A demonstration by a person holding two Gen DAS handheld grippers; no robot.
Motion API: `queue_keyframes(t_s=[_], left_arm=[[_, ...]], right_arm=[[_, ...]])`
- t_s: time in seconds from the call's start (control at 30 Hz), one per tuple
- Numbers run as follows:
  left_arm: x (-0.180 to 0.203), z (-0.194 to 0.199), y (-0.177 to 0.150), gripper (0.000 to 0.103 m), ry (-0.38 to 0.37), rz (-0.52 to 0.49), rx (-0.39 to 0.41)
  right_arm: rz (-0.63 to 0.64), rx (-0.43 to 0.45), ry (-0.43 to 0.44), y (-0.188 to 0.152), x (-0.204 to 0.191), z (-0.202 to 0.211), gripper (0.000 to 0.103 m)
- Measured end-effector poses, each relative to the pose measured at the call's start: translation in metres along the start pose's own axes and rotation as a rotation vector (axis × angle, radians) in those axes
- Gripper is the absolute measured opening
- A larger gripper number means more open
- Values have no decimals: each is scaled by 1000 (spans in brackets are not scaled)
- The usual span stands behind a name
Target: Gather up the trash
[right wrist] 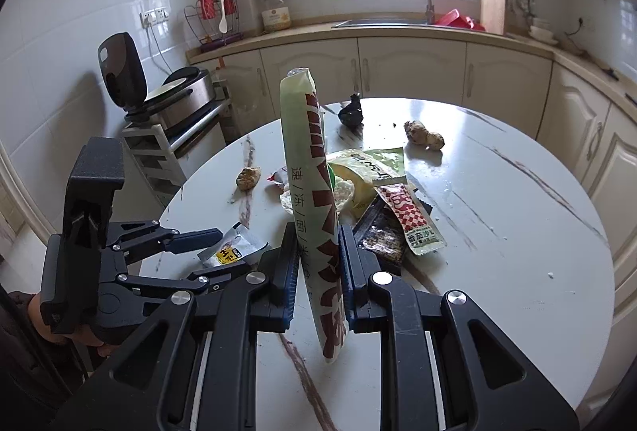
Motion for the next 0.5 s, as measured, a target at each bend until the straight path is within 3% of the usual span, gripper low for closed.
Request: queue_keyframes(t_s=[0.03, 0.23, 0.5], left_arm=[[5, 0, 0, 10, -9, -24, 4], [9, 2, -4, 8, -46, 5, 18], [3, 23, -4, 2, -190, 98, 67]], right_arm=[[0, -6, 0, -1, -1, -1, 18], [-1, -28, -8, -6, -9, -5, 18], [3, -26, -7, -9, -27, 5, 18]])
Point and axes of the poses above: each gripper's, at about its wrist camera, not at the fingertips, and z roughly against the way its jaws point, x to its right, y to its top, the point moved 10 cm from there along -z, roughly the way its jaws point, and after that the axes turned 10 degrees about -y, right-handed, at the moved point
